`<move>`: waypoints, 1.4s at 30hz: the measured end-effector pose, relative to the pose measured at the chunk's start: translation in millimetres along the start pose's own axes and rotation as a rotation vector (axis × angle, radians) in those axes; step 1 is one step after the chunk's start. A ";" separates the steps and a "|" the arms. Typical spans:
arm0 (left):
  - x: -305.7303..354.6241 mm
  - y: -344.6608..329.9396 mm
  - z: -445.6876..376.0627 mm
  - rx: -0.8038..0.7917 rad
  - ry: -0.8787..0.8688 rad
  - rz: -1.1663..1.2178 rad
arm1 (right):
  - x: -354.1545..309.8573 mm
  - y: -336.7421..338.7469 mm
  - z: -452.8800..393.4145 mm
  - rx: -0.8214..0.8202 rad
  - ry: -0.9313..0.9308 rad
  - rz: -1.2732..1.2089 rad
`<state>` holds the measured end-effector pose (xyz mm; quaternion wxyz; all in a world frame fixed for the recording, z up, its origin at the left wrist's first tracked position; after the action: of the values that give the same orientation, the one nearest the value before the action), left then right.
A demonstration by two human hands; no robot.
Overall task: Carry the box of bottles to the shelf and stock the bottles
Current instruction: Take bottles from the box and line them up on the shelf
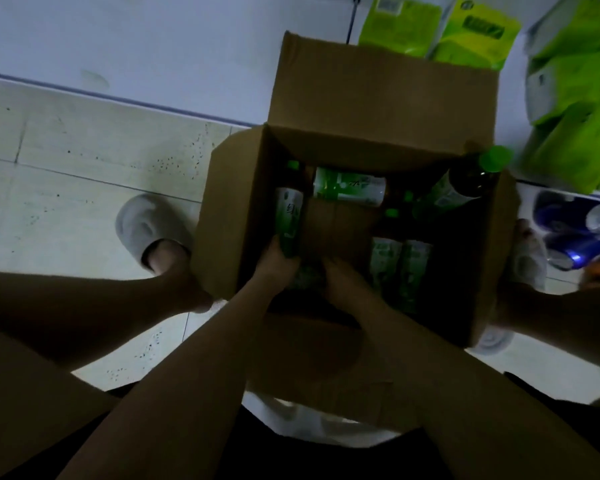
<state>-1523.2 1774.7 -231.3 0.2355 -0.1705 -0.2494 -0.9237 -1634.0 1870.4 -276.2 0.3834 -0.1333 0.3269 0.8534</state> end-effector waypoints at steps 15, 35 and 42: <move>16.7 -5.6 -42.0 0.031 0.049 -0.049 | -13.7 52.9 21.8 -0.152 0.089 -0.030; 37.1 -18.1 -72.3 0.134 0.258 0.046 | 60.9 68.0 57.8 0.125 -0.331 -1.016; 40.2 -24.8 -43.4 0.006 0.260 0.240 | 55.8 74.9 63.0 0.136 -0.297 -1.067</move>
<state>-1578.1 1756.1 -258.9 0.3747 -0.0774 -0.1973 -0.9026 -1725.5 1906.8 -221.4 0.8119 -0.1334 0.2111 0.5277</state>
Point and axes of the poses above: each hand's wrist, its own z-axis away from the middle knuckle, its own y-axis out of the back of the hand, x = y × z, the point moved 1 cm from there along -z, towards the middle knuckle, and after that the axes turned 3 degrees about y, right-handed, at the moved point
